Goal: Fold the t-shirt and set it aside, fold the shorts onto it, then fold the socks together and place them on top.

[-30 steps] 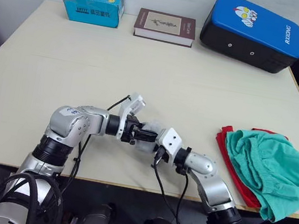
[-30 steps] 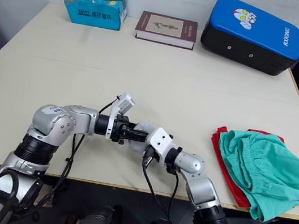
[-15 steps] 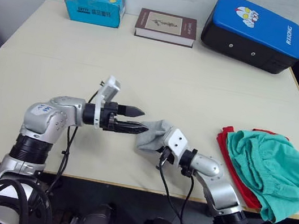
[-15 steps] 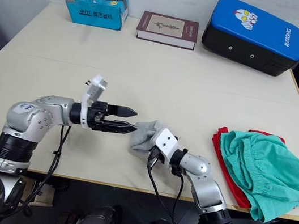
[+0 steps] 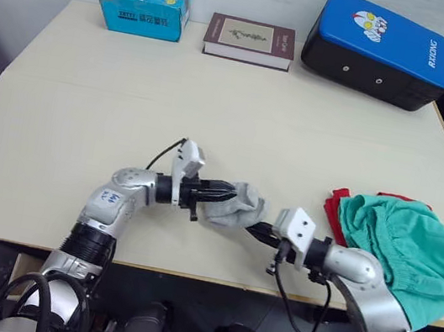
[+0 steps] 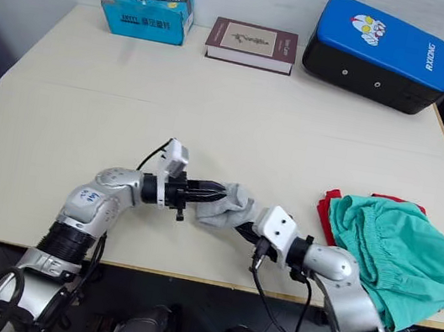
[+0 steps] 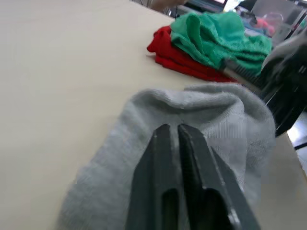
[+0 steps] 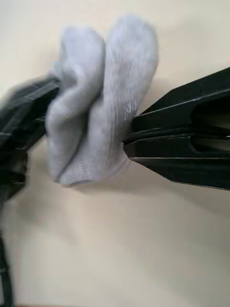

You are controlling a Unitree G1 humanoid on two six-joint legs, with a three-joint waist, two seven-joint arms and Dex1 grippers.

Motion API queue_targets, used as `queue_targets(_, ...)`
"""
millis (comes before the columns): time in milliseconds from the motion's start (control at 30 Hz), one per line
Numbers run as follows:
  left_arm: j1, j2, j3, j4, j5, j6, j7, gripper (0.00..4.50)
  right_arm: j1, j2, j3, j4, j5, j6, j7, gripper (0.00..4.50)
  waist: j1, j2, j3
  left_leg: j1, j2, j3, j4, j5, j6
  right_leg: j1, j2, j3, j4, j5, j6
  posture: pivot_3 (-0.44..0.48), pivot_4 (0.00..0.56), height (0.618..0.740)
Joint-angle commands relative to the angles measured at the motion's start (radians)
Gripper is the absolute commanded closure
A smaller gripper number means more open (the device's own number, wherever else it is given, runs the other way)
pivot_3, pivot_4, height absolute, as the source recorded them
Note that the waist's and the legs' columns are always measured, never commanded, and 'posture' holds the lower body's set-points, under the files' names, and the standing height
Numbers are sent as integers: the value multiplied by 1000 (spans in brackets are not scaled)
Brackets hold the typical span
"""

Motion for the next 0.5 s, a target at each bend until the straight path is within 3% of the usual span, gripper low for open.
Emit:
queue_targets(33,36,23,-14,-5,52,-45,10,4449,-8,-11,-103,-73,146,45,27,4500,-3,0,0,0,0,0,0,0,0,0,0,0,0,0,0,0,150,740)
queue_targets(200,65,21,6,-23,50,-22,42,4449,-102,75,-99,-54,188,78,-54,4500,-10,0,0,1,1,-1,0,0,0,0,0,-1,0,0,0,0,150,740)
queue_targets(500,85,18,26,-63,36,41,82,4449,-147,276,121,210,-50,-68,-204,4500,-10,0,0,0,0,-1,0,0,0,0,0,-1,2,0,0,0,150,740)
